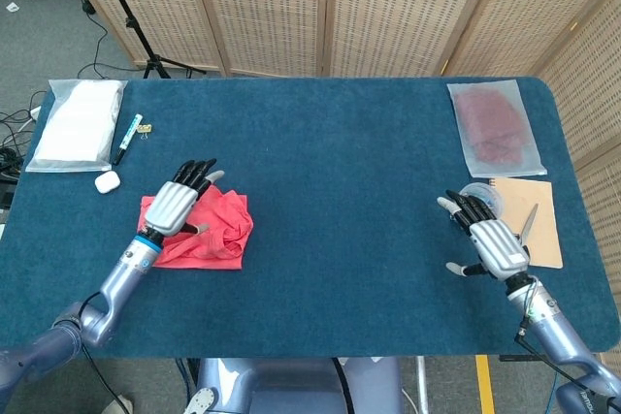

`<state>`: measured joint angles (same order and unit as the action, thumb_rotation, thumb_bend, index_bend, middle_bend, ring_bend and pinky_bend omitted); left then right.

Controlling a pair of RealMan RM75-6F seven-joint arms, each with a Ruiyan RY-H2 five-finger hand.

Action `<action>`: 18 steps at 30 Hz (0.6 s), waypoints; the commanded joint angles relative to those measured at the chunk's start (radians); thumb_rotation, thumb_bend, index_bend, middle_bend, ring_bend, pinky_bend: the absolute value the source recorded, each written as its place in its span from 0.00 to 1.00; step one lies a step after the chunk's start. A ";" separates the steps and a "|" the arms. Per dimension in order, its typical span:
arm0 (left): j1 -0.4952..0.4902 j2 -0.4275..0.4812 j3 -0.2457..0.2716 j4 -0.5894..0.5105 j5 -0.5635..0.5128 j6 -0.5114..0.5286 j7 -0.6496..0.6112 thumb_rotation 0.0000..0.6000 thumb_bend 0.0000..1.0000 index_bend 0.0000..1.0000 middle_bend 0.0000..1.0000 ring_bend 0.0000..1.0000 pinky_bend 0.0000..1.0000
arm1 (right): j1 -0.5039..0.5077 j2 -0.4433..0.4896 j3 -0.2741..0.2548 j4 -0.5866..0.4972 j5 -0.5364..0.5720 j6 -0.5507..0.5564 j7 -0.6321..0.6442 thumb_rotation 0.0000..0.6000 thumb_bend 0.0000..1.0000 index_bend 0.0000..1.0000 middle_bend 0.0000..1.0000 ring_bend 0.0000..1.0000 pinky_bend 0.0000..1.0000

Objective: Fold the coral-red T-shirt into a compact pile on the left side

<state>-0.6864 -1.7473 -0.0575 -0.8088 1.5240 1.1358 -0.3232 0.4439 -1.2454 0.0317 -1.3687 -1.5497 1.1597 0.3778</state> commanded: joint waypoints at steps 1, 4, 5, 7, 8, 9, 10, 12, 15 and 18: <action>0.007 0.014 0.009 -0.040 0.024 0.038 -0.006 1.00 0.00 0.00 0.00 0.00 0.00 | 0.000 0.000 0.000 0.000 0.001 0.000 0.002 1.00 0.13 0.00 0.00 0.00 0.00; 0.012 0.028 0.017 -0.072 0.036 0.053 0.009 1.00 0.00 0.00 0.00 0.00 0.00 | 0.000 0.001 0.001 0.001 0.001 0.001 0.002 1.00 0.13 0.00 0.00 0.00 0.00; 0.013 0.033 0.022 -0.085 0.041 0.052 0.018 1.00 0.00 0.00 0.00 0.00 0.00 | 0.000 0.000 0.001 0.001 0.001 0.000 0.002 1.00 0.13 0.00 0.00 0.00 0.00; 0.014 0.040 0.035 -0.108 0.048 0.043 0.042 1.00 0.00 0.00 0.00 0.00 0.00 | 0.000 0.000 0.000 0.001 0.001 -0.001 0.001 1.00 0.13 0.00 0.00 0.00 0.00; 0.015 0.042 0.039 -0.118 0.049 0.038 0.052 1.00 0.00 0.00 0.00 0.00 0.00 | 0.000 0.000 -0.001 0.000 0.000 -0.001 0.000 1.00 0.13 0.00 0.00 0.00 0.00; 0.015 0.044 0.042 -0.125 0.050 0.032 0.064 1.00 0.00 0.00 0.00 0.00 0.00 | 0.000 0.000 -0.001 0.000 0.000 -0.001 0.000 1.00 0.13 0.00 0.00 0.00 0.00; 0.016 0.045 0.045 -0.132 0.050 0.027 0.074 1.00 0.00 0.00 0.00 0.00 0.00 | 0.000 0.001 -0.001 -0.001 0.000 -0.001 -0.001 1.00 0.13 0.00 0.00 0.00 0.00; 0.017 0.045 0.051 -0.146 0.050 0.014 0.091 1.00 0.00 0.00 0.00 0.00 0.00 | 0.000 0.001 -0.001 -0.002 0.000 0.000 -0.001 1.00 0.13 0.00 0.00 0.00 0.00; 0.019 0.041 0.059 -0.156 0.053 0.008 0.101 1.00 0.00 0.00 0.00 0.00 0.00 | -0.001 0.002 -0.001 -0.002 0.001 0.000 0.000 1.00 0.13 0.00 0.00 0.00 0.00; 0.022 0.035 0.062 -0.159 0.058 0.013 0.099 1.00 0.00 0.00 0.00 0.00 0.00 | 0.000 0.003 -0.001 -0.002 0.001 -0.002 0.000 1.00 0.13 0.00 0.00 0.00 0.00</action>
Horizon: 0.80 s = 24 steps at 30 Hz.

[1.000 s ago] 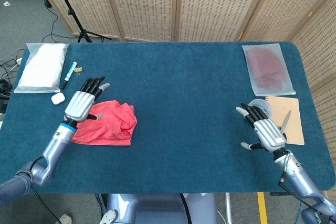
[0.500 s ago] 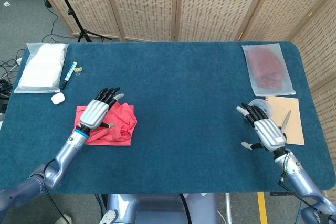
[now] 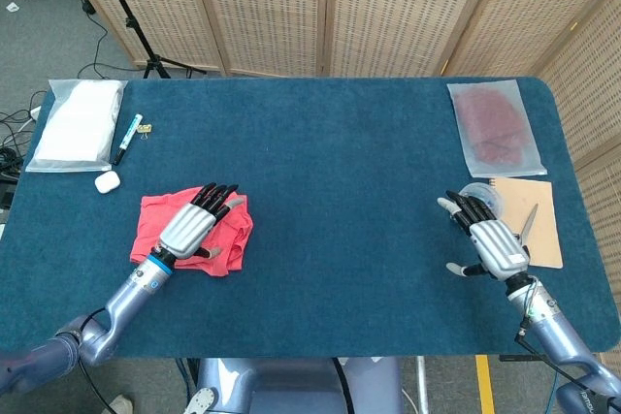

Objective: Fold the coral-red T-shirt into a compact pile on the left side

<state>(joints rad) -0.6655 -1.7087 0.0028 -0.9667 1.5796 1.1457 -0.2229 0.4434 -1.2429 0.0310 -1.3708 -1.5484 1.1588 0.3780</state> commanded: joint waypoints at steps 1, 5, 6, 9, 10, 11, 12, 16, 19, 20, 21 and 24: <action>0.002 -0.009 0.002 0.001 0.004 0.004 -0.001 1.00 0.00 0.00 0.00 0.00 0.00 | 0.001 0.000 -0.001 0.000 -0.001 -0.002 0.000 1.00 0.13 0.00 0.00 0.00 0.00; 0.001 -0.026 0.003 0.011 0.004 -0.006 -0.004 1.00 0.00 0.00 0.00 0.00 0.00 | 0.001 -0.001 -0.002 0.000 -0.001 -0.003 -0.001 1.00 0.13 0.00 0.00 0.00 0.00; 0.000 -0.030 0.004 0.013 0.004 -0.008 -0.005 1.00 0.00 0.00 0.00 0.00 0.00 | 0.001 -0.001 -0.002 0.001 -0.001 -0.003 -0.001 1.00 0.13 0.00 0.00 0.00 0.00; -0.003 -0.051 0.006 0.025 0.007 -0.015 -0.014 1.00 0.00 0.00 0.00 0.00 0.00 | 0.001 -0.001 -0.001 0.001 0.000 -0.005 -0.001 1.00 0.14 0.00 0.00 0.00 0.00; -0.004 -0.057 0.005 0.029 0.008 -0.016 -0.016 1.00 0.00 0.00 0.00 0.00 0.00 | 0.001 -0.001 -0.002 0.001 0.001 -0.005 -0.001 1.00 0.14 0.00 0.00 0.00 0.00; -0.005 -0.063 0.004 0.033 0.008 -0.017 -0.018 1.00 0.00 0.00 0.00 0.00 0.00 | 0.001 -0.001 -0.002 0.001 0.001 -0.005 -0.001 1.00 0.13 0.00 0.00 0.00 0.00; -0.006 -0.069 0.003 0.038 0.008 -0.018 -0.018 1.00 0.00 0.00 0.00 0.00 0.00 | 0.002 -0.001 -0.002 0.001 0.000 -0.006 -0.001 1.00 0.14 0.00 0.00 0.00 0.00; -0.010 -0.089 0.000 0.058 0.003 -0.031 -0.013 1.00 0.00 0.00 0.00 0.00 0.00 | 0.002 0.000 -0.002 0.001 0.000 -0.006 0.001 1.00 0.14 0.00 0.00 0.00 0.00; -0.009 -0.092 -0.001 0.062 0.003 -0.029 -0.015 1.00 0.00 0.00 0.00 0.00 0.00 | 0.002 0.002 -0.002 0.000 0.000 -0.005 0.003 1.00 0.14 0.00 0.00 0.00 0.00; -0.007 -0.091 -0.003 0.061 0.002 -0.025 -0.018 1.00 0.00 0.00 0.00 0.00 0.00 | 0.002 0.002 -0.002 0.000 0.000 -0.005 0.003 1.00 0.14 0.00 0.00 0.00 0.00; -0.006 -0.089 -0.004 0.059 0.002 -0.021 -0.021 1.00 0.00 0.00 0.00 0.00 0.00 | 0.001 0.002 -0.002 0.000 0.000 -0.005 0.003 1.00 0.14 0.00 0.00 0.00 0.00; -0.002 -0.076 -0.012 0.045 0.001 -0.004 -0.034 1.00 0.00 0.00 0.00 0.00 0.00 | 0.001 0.003 -0.002 0.000 -0.001 -0.005 0.003 1.00 0.14 0.00 0.00 0.00 0.00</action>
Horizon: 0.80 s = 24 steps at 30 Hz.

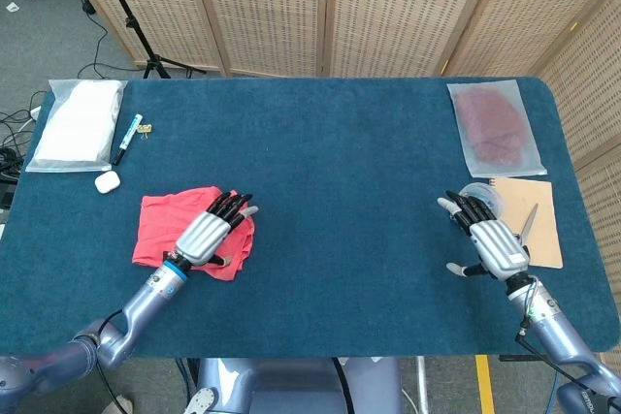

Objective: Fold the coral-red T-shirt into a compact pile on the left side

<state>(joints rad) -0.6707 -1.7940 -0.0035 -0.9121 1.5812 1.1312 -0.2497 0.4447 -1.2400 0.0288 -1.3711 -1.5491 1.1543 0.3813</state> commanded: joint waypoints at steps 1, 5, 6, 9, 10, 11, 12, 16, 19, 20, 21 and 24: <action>0.005 0.023 -0.012 -0.022 -0.002 0.024 -0.012 1.00 0.00 0.00 0.00 0.00 0.00 | 0.000 0.000 -0.001 0.000 -0.001 -0.001 0.000 1.00 0.14 0.00 0.00 0.00 0.00; 0.007 0.076 -0.045 -0.062 -0.016 0.056 -0.021 1.00 0.00 0.00 0.00 0.00 0.00 | 0.001 -0.001 -0.002 -0.001 -0.001 -0.003 -0.003 1.00 0.14 0.00 0.00 0.00 0.00; 0.006 0.084 -0.051 -0.069 -0.020 0.055 -0.022 1.00 0.00 0.00 0.00 0.00 0.00 | 0.001 -0.001 -0.002 -0.002 -0.001 -0.004 -0.003 1.00 0.14 0.00 0.00 0.00 0.00; -0.002 0.112 -0.074 -0.077 -0.040 0.046 -0.022 1.00 0.00 0.00 0.00 0.00 0.00 | 0.001 -0.001 -0.002 -0.002 0.000 -0.004 -0.005 1.00 0.14 0.00 0.00 0.00 0.00; -0.004 0.118 -0.080 -0.077 -0.044 0.043 -0.021 1.00 0.00 0.00 0.00 0.00 0.00 | 0.001 -0.001 -0.001 -0.002 0.001 -0.004 -0.005 1.00 0.14 0.00 0.00 0.00 0.00; -0.008 0.125 -0.088 -0.075 -0.051 0.038 -0.020 1.00 0.00 0.00 0.00 0.00 0.00 | 0.001 -0.001 -0.001 -0.002 0.002 -0.004 -0.004 1.00 0.14 0.00 0.00 0.00 0.00; -0.012 0.130 -0.096 -0.071 -0.059 0.033 -0.019 1.00 0.00 0.00 0.00 0.00 0.00 | 0.001 -0.001 -0.001 -0.002 0.003 -0.005 -0.004 1.00 0.14 0.00 0.00 0.00 0.00; -0.032 0.131 -0.125 -0.036 -0.083 0.011 -0.026 1.00 0.00 0.00 0.00 0.00 0.00 | 0.003 -0.002 -0.001 0.000 0.005 -0.011 -0.004 1.00 0.14 0.00 0.00 0.00 0.00; -0.047 0.112 -0.137 0.008 -0.096 -0.007 -0.038 1.00 0.00 0.00 0.00 0.00 0.00 | 0.003 -0.002 -0.001 0.002 0.006 -0.012 -0.003 1.00 0.14 0.00 0.00 0.00 0.00; -0.051 0.105 -0.139 0.024 -0.098 -0.013 -0.043 1.00 0.00 0.00 0.00 0.00 0.00 | 0.003 -0.003 -0.001 0.002 0.006 -0.013 -0.002 1.00 0.14 0.00 0.00 0.00 0.00; -0.056 0.096 -0.140 0.041 -0.102 -0.023 -0.048 1.00 0.00 0.00 0.00 0.00 0.00 | 0.003 -0.002 -0.001 0.002 0.006 -0.013 -0.001 1.00 0.14 0.00 0.00 0.00 0.00; -0.072 0.060 -0.144 0.103 -0.109 -0.043 -0.070 1.00 0.00 0.00 0.00 0.00 0.00 | 0.004 -0.002 0.000 0.003 0.007 -0.013 0.000 1.00 0.14 0.00 0.00 0.00 0.00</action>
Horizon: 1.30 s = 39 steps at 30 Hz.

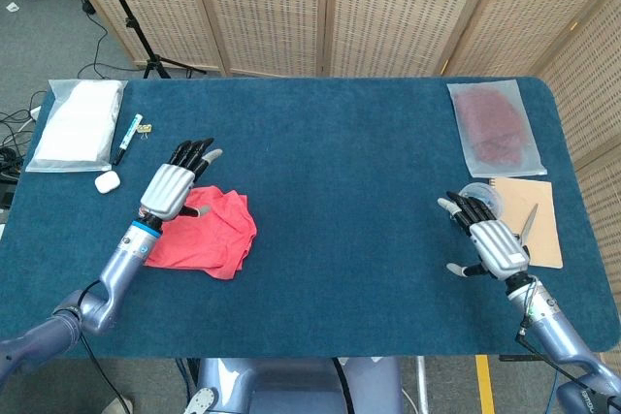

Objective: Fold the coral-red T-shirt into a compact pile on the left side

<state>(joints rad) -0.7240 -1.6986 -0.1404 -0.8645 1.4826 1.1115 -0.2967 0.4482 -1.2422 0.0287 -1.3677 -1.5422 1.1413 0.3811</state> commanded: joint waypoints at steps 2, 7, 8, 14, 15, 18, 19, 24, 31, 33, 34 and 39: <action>-0.032 -0.066 -0.006 0.105 -0.013 -0.043 -0.038 1.00 0.00 0.00 0.00 0.00 0.00 | 0.000 0.001 0.000 0.000 0.000 0.001 0.001 1.00 0.14 0.00 0.00 0.00 0.00; -0.058 -0.138 -0.004 0.217 -0.023 -0.091 -0.076 1.00 0.00 0.00 0.00 0.00 0.00 | 0.000 0.001 0.003 0.003 0.006 -0.003 0.005 1.00 0.14 0.00 0.00 0.00 0.00; -0.060 -0.149 -0.002 0.238 -0.024 -0.098 -0.083 1.00 0.00 0.00 0.00 0.00 0.00 | 0.000 0.001 0.003 0.004 0.008 -0.004 0.007 1.00 0.14 0.00 0.00 0.00 0.00; -0.067 -0.204 0.005 0.345 -0.033 -0.134 -0.125 1.00 0.00 0.00 0.00 0.00 0.00 | 0.002 -0.001 0.006 0.013 0.015 -0.012 0.012 1.00 0.14 0.00 0.00 0.00 0.00; -0.068 -0.210 0.006 0.356 -0.033 -0.138 -0.131 1.00 0.00 0.00 0.00 0.00 0.00 | 0.002 -0.002 0.006 0.014 0.016 -0.014 0.013 1.00 0.14 0.00 0.00 0.00 0.00; -0.072 -0.233 0.009 0.399 -0.034 -0.152 -0.154 1.00 0.00 0.00 0.00 0.00 0.00 | 0.004 -0.004 0.006 0.019 0.018 -0.018 0.015 1.00 0.14 0.00 0.00 0.00 0.00; -0.074 -0.241 0.011 0.415 -0.034 -0.157 -0.161 1.00 0.00 0.00 0.00 0.00 0.00 | 0.005 -0.004 0.006 0.020 0.018 -0.020 0.015 1.00 0.14 0.00 0.00 0.00 0.00; -0.091 -0.281 0.013 0.490 -0.034 -0.177 -0.194 1.00 0.00 0.00 0.00 0.00 0.00 | 0.004 -0.004 0.009 0.025 0.024 -0.023 0.020 1.00 0.14 0.00 0.00 0.00 0.00; -0.124 -0.323 0.006 0.563 -0.042 -0.208 -0.228 1.00 0.00 0.00 0.00 0.00 0.00 | 0.004 -0.003 0.009 0.022 0.024 -0.021 0.020 1.00 0.14 0.00 0.00 0.00 0.00; -0.130 -0.331 0.005 0.576 -0.043 -0.212 -0.232 1.00 0.00 0.00 0.00 0.00 0.00 | 0.003 -0.001 0.010 0.020 0.024 -0.019 0.020 1.00 0.14 0.00 0.00 0.00 0.00; -0.133 -0.334 0.005 0.582 -0.043 -0.214 -0.233 1.00 0.00 0.00 0.00 0.00 0.00 | 0.002 0.000 0.011 0.019 0.024 -0.017 0.021 1.00 0.14 0.00 0.00 0.00 0.00; -0.137 -0.340 0.004 0.593 -0.047 -0.219 -0.234 1.00 0.00 0.00 0.00 0.00 0.00 | 0.002 0.001 0.011 0.019 0.023 -0.017 0.023 1.00 0.14 0.00 0.00 0.00 0.00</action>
<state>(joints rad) -0.8611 -2.0380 -0.1363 -0.2717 1.4356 0.8933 -0.5309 0.4498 -1.2409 0.0398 -1.3485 -1.5190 1.1248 0.4044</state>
